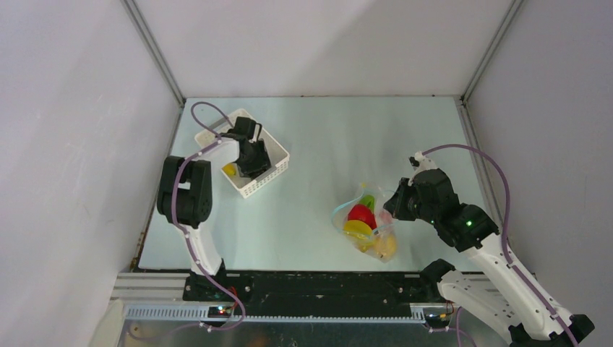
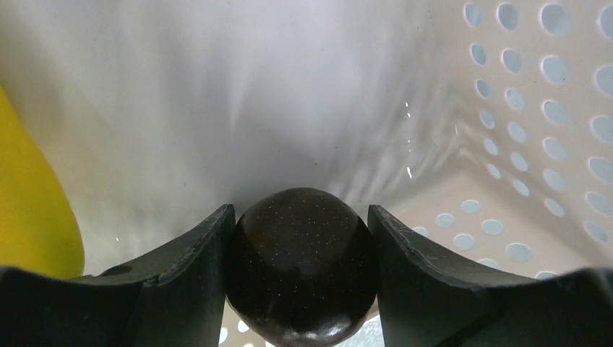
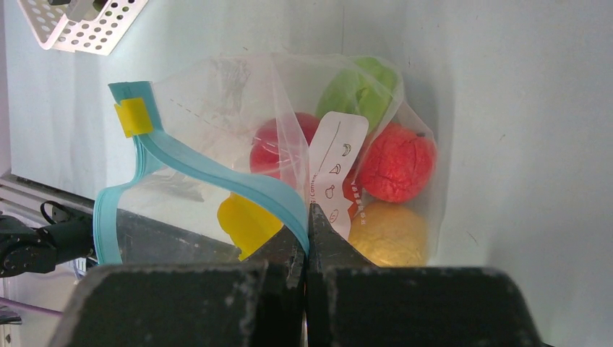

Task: Place the food in the zip-top bag and seal the zipper

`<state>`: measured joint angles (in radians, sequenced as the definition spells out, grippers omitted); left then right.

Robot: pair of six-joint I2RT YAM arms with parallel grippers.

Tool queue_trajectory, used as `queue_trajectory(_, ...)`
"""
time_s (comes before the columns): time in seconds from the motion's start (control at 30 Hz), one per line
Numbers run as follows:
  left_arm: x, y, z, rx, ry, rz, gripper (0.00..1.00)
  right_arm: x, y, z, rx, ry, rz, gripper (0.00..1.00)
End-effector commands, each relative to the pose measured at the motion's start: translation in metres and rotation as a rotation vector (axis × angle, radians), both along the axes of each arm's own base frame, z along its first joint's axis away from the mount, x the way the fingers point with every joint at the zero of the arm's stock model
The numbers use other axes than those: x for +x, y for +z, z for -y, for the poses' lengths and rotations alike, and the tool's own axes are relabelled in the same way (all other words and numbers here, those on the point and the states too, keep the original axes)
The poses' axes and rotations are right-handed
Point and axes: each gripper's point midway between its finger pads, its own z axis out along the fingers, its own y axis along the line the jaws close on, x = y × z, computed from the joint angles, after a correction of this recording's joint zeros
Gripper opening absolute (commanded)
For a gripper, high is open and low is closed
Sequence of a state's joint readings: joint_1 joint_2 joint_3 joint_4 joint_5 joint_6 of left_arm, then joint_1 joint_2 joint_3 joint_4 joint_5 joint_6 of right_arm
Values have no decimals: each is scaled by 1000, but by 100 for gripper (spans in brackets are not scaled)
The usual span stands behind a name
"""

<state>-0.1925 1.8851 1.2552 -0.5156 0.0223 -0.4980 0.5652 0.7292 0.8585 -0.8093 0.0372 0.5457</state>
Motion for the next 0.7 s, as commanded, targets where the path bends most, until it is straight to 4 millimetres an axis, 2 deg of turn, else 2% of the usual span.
queue_trajectory(0.0, 1, 37, -1, 10, 20, 63, 26, 7, 6, 1, 6, -11, 43, 0)
queue_trajectory(0.17, 8, 85, -15, 64, 64, 179, 25, 7, 7, -2, 14, -4, 44, 0)
queue_trajectory(0.4, 4, 125, -25, 80, 108, 267, 21, 11, 9, -6, 19, 18, 57, 0)
queue_trajectory(0.53, -5, 159, -15, 33, 84, 350, 21, 10, 10, -8, 26, 21, 55, 0)
queue_trajectory(0.67, -24, 212, 10, -37, 34, 487, 22, 10, 12, -9, 32, 30, 65, 0)
